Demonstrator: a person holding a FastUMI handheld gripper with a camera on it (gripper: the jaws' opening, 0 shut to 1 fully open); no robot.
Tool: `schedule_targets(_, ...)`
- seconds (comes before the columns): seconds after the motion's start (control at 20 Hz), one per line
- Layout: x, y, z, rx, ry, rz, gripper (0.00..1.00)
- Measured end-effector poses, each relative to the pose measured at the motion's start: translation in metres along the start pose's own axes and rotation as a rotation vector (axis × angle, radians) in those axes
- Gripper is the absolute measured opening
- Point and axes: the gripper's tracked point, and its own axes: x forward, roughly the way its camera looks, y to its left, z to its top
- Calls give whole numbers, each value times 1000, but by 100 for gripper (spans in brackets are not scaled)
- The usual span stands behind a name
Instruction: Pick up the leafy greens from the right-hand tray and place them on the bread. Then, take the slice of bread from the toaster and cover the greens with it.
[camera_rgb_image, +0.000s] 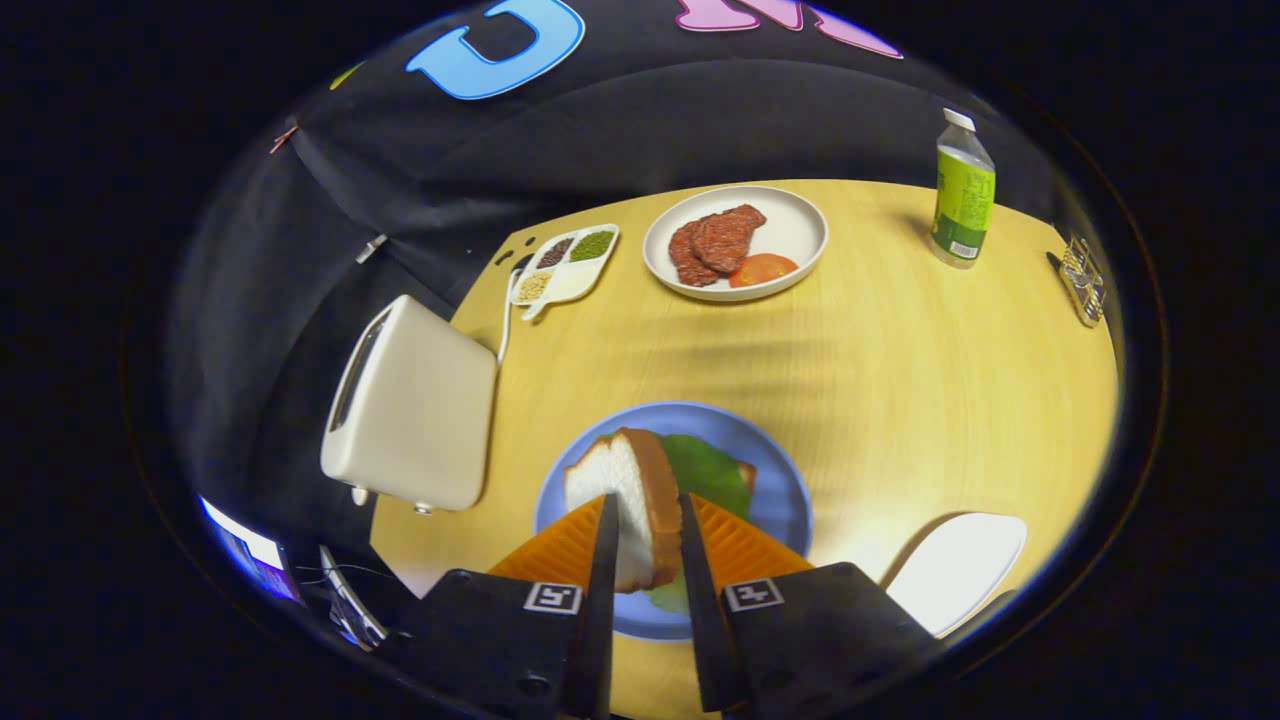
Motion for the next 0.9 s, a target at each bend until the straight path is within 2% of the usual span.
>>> schedule_targets(0.05,-4,-4,-1,-4,-5,-10,46)
schedule_targets(0.25,-21,-16,-3,-10,-32,-17,87)
schedule_targets(0.3,-27,-20,-1,-17,-42,-23,87)
schedule_targets(0.35,-35,-21,-1,-19,-51,-22,98)
schedule_targets(0.4,-43,-24,-1,-10,-60,-26,100)
schedule_targets(0.6,-81,-37,16,19,-157,-55,99)
schedule_targets(0.9,-170,-60,62,-64,-328,-102,99)
